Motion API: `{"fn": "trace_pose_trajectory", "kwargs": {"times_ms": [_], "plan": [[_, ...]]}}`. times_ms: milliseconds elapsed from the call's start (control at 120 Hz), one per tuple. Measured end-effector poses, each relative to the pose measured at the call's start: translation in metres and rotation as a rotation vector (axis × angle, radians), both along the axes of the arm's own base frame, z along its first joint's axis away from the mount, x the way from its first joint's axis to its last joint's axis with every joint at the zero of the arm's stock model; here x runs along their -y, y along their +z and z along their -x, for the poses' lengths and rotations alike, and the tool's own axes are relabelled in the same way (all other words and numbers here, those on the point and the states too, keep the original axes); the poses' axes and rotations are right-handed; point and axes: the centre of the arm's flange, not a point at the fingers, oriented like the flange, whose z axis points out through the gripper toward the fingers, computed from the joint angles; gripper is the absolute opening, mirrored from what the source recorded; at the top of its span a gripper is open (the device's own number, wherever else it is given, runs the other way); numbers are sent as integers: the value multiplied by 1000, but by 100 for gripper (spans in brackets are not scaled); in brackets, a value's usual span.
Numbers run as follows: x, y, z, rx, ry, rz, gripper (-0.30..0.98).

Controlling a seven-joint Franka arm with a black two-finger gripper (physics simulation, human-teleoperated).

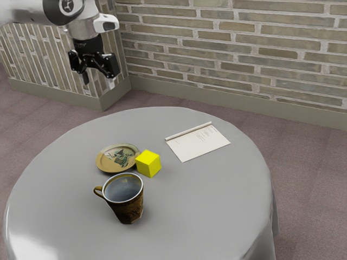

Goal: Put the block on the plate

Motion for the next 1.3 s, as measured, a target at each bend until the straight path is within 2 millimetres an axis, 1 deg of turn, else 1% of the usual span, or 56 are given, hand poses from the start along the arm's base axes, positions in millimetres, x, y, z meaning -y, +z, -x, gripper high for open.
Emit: {"fn": "trace_pose_trajectory", "kwargs": {"times_ms": [117, 183, 233, 275, 358, 417, 542, 808, 908, 975, 1100, 1225, 1300], "plan": [[3, -1, -2, 4, -3, 1, 69], [7, -6, -6, 1, -10, 3, 69], [8, -15, -12, -4, -11, 4, 69], [7, -24, -17, -11, -10, 3, 69], [5, -53, -33, -38, -7, 0, 69], [6, -68, -47, -43, -8, 0, 69], [20, -99, -73, -58, -29, 7, 69], [44, -149, -98, -99, -63, 2, 69], [49, -173, -104, -121, -69, 2, 69], [54, -182, -106, -122, -75, 2, 69], [56, -206, -101, -140, -77, 1, 69], [52, -237, -94, -165, -69, 1, 69], [51, -249, -94, -166, -66, 3, 69]]}}
